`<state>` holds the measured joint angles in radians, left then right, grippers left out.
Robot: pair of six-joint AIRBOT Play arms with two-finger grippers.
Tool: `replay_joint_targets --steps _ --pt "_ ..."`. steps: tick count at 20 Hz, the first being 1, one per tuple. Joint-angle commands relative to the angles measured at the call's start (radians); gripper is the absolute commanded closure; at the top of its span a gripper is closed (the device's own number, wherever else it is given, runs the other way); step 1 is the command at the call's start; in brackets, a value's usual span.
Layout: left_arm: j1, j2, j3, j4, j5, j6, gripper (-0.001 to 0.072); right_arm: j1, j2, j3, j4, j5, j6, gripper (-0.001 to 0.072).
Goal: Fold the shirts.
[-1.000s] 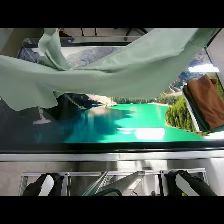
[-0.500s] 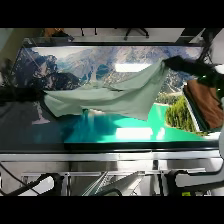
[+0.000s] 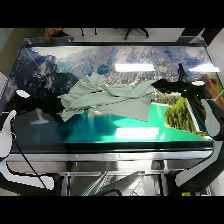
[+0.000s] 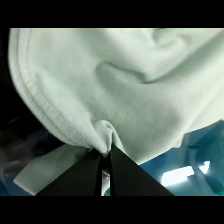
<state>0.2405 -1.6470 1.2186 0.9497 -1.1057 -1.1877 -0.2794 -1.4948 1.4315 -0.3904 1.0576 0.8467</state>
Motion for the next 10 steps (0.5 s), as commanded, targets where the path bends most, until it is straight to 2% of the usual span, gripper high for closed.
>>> replay_joint_targets --steps 1,3,6,7,8,9,10 --pt "-0.003 -0.023 0.105 0.001 -0.091 0.001 0.0692 -0.072 0.101 0.003 -0.201 0.116 0.134 0.0337" --pt "-0.003 -0.024 0.144 0.002 -0.108 0.001 0.0692 -0.097 0.168 -0.039 -0.372 0.173 0.253 0.0334" --pt "-0.003 -0.024 0.153 0.002 -0.107 0.000 0.0692 -0.086 0.258 -0.235 -0.439 0.188 0.276 0.0333" --pt "-0.003 -0.024 0.153 0.003 -0.108 0.000 0.0692 -0.076 0.278 -0.308 -0.440 0.179 0.275 0.0314" --pt "-0.003 -0.024 0.153 0.002 -0.114 0.000 0.0690 -0.064 0.287 -0.367 -0.440 0.169 0.276 0.0262" --pt "-0.003 -0.024 0.153 0.002 -0.116 0.000 0.0688 -0.047 0.288 -0.418 -0.440 0.154 0.275 0.0169" --pt "0.003 -0.024 0.153 0.001 -0.118 0.000 0.0688 -0.028 0.285 -0.455 -0.439 0.137 0.275 0.0168"
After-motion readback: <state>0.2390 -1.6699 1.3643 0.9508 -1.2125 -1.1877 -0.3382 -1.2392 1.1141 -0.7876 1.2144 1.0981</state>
